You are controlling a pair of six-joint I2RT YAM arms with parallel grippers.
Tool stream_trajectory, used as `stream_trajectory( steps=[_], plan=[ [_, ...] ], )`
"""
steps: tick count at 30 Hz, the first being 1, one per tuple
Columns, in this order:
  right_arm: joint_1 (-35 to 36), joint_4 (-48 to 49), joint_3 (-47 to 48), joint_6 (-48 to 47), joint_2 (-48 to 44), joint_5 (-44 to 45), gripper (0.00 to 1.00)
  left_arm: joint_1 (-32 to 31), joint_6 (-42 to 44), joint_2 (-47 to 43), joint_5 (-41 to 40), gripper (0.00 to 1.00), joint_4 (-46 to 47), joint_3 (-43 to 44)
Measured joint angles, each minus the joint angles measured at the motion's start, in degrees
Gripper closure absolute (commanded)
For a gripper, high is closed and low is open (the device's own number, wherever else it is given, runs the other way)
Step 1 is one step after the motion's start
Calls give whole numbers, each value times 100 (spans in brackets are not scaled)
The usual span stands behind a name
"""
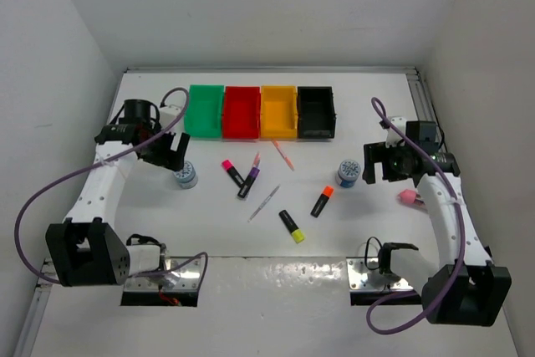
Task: Sort the stationery into containers
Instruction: Pick up the storage box at the center of the board.
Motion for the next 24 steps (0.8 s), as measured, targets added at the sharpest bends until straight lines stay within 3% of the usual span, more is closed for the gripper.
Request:
stream_trajectory(
  steps=[24],
  plan=[
    [0, 46, -153, -46, 378, 87, 2, -538, 374, 1569, -118, 8, 710, -125]
  ],
)
